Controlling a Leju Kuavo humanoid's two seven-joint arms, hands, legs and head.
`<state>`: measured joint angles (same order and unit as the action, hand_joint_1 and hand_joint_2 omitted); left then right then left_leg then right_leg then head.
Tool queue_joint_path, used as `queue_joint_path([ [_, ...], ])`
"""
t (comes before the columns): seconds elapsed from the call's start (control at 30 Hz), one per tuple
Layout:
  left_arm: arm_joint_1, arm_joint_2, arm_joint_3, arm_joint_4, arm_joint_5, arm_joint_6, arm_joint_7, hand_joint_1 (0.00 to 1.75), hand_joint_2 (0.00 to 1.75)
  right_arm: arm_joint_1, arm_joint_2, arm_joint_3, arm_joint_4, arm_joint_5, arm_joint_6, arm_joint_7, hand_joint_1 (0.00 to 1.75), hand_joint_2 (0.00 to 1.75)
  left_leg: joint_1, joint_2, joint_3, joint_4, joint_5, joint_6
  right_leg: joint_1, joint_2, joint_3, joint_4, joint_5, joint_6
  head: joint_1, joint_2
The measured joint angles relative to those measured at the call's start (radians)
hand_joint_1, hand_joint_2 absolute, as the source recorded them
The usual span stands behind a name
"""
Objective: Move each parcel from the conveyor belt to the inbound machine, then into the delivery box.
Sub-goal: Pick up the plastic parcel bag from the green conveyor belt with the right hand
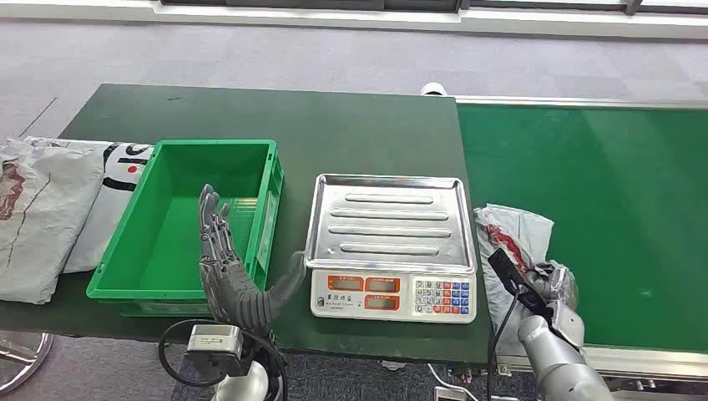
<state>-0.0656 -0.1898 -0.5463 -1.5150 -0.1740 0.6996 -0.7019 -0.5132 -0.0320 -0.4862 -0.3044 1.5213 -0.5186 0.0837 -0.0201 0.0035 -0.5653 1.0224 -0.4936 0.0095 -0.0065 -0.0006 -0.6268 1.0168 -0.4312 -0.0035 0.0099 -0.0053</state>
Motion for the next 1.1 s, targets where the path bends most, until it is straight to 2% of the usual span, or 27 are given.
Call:
queue_joint_path([
  [0.2,0.0,0.0,0.0,0.004,-0.01,0.0,0.0,0.0,1.75,-0.004,0.006,0.0,0.0,0.017,-0.006,0.003,1.75,1.75,0.0,0.0,0.0,0.0,0.0,0.0,0.0,0.0,0.0,0.0,0.0,0.0,0.0,0.0],
  [0.4,0.002,0.0,0.001,0.008,-0.033,0.0,0.0,0.0,1.75,-0.004,0.018,-0.001,0.0,0.028,-0.137,-0.026,1.75,1.75,0.0,0.0,0.0,0.0,0.0,0.0,0.0,0.0,0.0,0.0,0.0,0.0,0.0,0.0],
  [0.5,0.005,-0.001,0.006,0.008,-0.037,0.0,0.0,0.0,1.75,-0.002,0.024,-0.001,-0.011,0.024,-0.168,-0.053,1.75,1.75,0.0,0.0,0.0,0.0,0.0,0.0,0.0,0.0,0.0,0.0,0.0,0.0,0.0,0.0],
  [0.73,0.013,-0.001,0.017,0.008,-0.035,0.0,0.0,0.0,1.75,0.027,0.073,-0.005,-0.197,0.012,-0.184,-0.152,1.75,1.75,0.0,0.0,0.0,0.0,0.0,0.0,0.0,0.0,0.0,0.0,0.0,0.0,0.0,0.0],
  [1.1,0.013,-0.001,0.018,0.011,-0.035,0.0,0.0,0.0,1.75,0.077,0.142,-0.002,-0.395,0.016,-0.184,-0.201,1.75,1.75,0.0,0.0,0.0,0.0,0.0,0.0,0.0,0.0,0.0,0.0,0.0,0.0,0.0,0.0],
])
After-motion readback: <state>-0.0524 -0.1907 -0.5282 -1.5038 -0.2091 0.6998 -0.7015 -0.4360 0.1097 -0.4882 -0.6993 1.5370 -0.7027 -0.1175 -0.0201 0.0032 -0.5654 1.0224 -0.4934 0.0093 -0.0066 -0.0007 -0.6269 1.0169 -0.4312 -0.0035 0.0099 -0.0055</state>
